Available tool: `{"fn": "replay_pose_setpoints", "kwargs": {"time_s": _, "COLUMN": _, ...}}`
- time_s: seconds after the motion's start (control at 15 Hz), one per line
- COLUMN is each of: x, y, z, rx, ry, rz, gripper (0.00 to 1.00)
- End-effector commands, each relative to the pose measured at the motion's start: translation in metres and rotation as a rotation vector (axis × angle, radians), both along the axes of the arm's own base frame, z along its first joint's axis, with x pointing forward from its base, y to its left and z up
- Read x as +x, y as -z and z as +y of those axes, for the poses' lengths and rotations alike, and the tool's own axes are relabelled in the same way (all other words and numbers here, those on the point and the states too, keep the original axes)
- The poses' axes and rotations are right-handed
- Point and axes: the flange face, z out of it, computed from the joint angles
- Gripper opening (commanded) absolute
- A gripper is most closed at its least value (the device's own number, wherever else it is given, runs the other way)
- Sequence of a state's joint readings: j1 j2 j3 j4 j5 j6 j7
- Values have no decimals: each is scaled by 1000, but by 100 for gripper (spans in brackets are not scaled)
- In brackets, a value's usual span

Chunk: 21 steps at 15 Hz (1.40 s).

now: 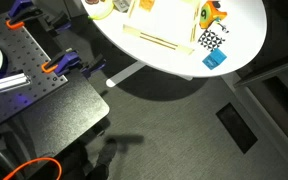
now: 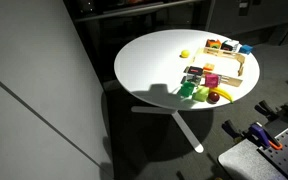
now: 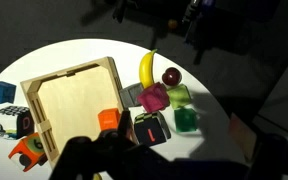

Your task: Remove the orange building block from the tray and put it on the white and black dice

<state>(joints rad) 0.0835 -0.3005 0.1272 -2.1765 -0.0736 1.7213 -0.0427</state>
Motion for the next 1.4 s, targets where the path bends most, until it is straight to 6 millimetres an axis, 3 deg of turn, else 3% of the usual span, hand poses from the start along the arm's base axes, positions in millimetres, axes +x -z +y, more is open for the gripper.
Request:
{"fn": "replay_pose_setpoints", "kwargs": {"time_s": 0.0, "x": 0, "y": -1, "z": 0, "rx": 0, "ry": 0, "rz": 0, "gripper": 100}}
{"fn": "replay_pose_setpoints", "kwargs": {"time_s": 0.4, "x": 5, "y": 8, "z": -15, "rx": -9, "ry": 27, "rz": 10, "gripper": 100}}
{"fn": "replay_pose_setpoints", "kwargs": {"time_s": 0.87, "x": 33, "y": 27, "z": -59, "rx": -65, "ry": 128, "rz": -65, "gripper": 100}}
{"fn": "replay_pose_setpoints", "kwargs": {"time_s": 1.33, "x": 68, "y": 68, "z": -93, "rx": -82, "ry": 310, "rz": -211, "gripper": 100}}
